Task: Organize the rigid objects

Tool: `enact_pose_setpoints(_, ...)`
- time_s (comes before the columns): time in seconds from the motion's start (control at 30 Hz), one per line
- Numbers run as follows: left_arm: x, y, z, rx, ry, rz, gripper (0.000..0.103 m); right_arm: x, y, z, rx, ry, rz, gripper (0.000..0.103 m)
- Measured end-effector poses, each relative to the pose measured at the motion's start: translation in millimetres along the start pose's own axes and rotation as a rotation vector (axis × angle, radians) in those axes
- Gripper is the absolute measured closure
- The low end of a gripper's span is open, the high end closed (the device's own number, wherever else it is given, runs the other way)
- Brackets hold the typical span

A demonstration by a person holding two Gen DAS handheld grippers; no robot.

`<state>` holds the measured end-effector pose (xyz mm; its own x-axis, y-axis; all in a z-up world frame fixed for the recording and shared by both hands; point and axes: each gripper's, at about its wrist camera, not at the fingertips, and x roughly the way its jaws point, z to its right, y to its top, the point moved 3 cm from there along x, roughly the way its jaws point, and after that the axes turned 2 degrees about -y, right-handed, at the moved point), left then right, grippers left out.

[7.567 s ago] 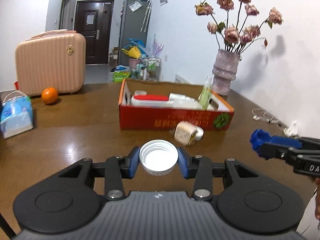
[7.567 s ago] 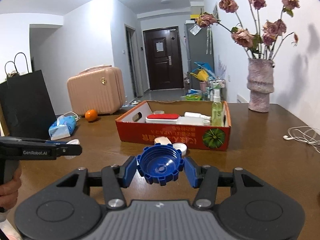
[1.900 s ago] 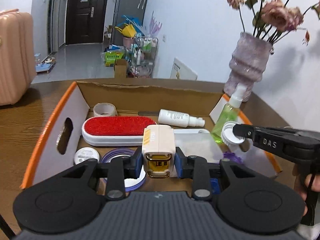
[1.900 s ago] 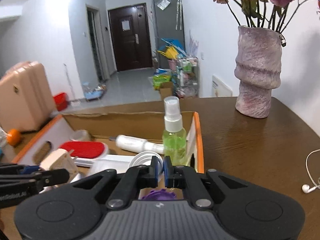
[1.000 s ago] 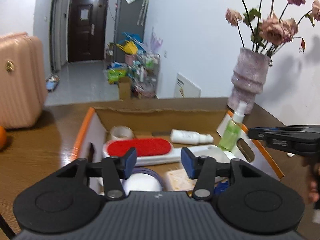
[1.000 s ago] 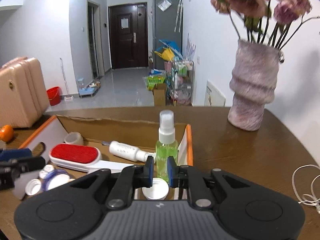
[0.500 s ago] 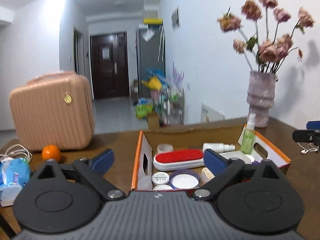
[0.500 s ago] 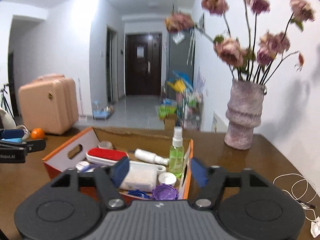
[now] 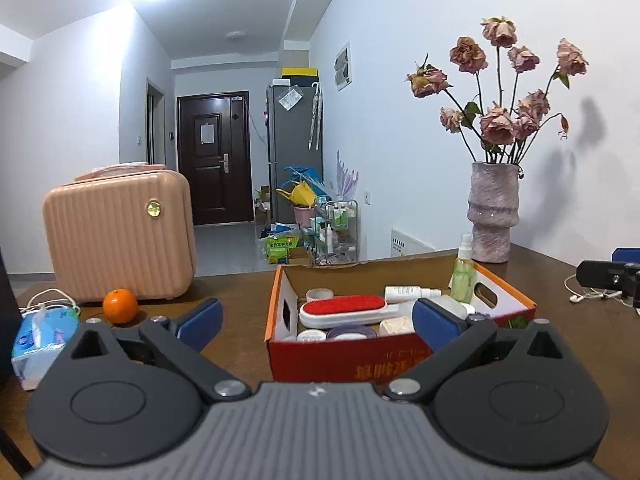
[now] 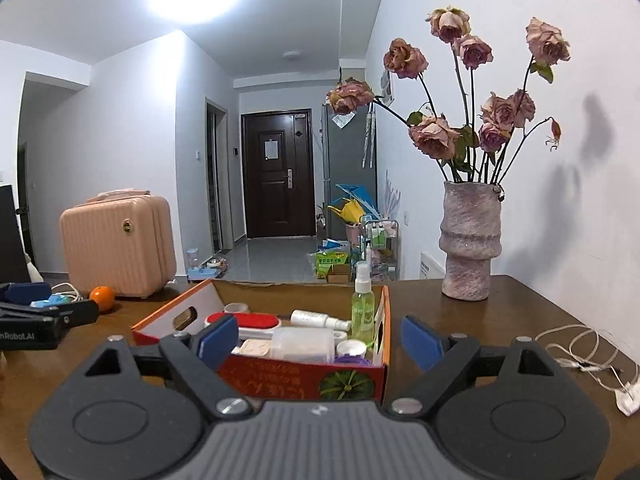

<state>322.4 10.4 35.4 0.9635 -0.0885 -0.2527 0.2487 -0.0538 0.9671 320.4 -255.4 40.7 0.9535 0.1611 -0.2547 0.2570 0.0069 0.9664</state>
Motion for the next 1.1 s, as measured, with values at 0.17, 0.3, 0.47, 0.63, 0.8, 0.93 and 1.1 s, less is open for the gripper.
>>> enact_pose_setpoints(0.17,-44,-14,-5,-0.027,0.004,0.008,0.0,-35,-14,-10,0.022,0.003,-0.022,0.015)
enact_pose_setpoints(0.3,-84,-29,-5,-0.028,0.035,-0.008,0.0,-71,-31,-26,0.03,0.006,-0.02,0.015)
enact_pose_setpoints(0.47,-140,-49,-6,-0.038,0.045,0.008,0.0,-123,-58,-52,-0.015,0.014,0.004,0.014)
enact_pose_setpoints(0.63,-195,-69,-3,-0.022,0.038,0.05,0.0,-171,-84,-70,-0.039,0.02,0.016,0.006)
enact_pose_setpoints(0.8,-234,-101,-1,-0.039,0.041,0.01,0.0,-216,-109,-76,-0.078,-0.02,0.021,0.0)
enact_pose_setpoints(0.93,-243,-105,0,-0.026,0.062,0.025,0.0,-227,-116,-75,-0.065,-0.003,0.024,0.0)
enact_pose_setpoints(1.1,-244,-98,-1,-0.014,0.069,0.029,0.0,-227,-116,-72,0.008,-0.033,0.031,0.0)
